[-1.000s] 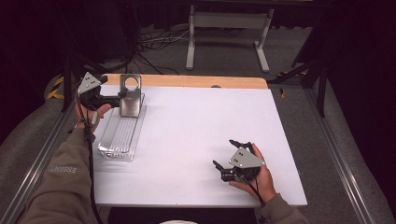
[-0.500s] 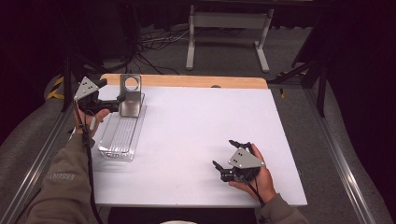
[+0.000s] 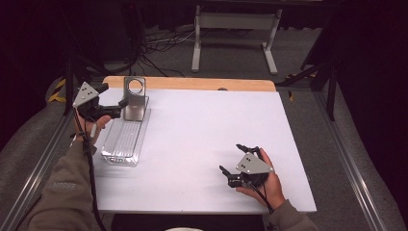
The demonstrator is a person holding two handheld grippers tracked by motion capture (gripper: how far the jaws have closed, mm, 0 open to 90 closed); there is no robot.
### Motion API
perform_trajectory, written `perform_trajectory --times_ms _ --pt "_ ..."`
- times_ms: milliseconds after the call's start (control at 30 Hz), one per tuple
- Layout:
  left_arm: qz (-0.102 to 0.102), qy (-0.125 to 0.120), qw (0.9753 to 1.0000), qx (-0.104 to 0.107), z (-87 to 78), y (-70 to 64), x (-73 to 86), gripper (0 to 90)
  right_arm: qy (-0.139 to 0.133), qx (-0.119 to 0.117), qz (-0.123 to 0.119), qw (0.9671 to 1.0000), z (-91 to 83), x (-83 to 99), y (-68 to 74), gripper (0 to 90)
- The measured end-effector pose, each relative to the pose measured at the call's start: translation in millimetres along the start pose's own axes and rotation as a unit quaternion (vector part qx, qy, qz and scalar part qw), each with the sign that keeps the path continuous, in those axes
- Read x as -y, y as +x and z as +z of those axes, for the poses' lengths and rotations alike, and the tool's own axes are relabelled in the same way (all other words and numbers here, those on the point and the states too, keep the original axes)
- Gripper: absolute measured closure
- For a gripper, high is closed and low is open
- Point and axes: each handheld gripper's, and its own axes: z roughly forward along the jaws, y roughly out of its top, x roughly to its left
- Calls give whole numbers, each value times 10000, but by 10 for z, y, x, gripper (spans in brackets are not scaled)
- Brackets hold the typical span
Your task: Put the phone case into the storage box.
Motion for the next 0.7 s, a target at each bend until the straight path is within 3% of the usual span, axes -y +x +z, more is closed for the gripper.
perform_trajectory --times_ms 533,700 --pt "99 -231 9995 181 -154 -172 -23 54 -39 -7 17 10000 -11 -10 1 143" --pt "216 -250 9991 259 -191 -271 -36 53 -33 -18 29 10000 -8 -7 2 142"
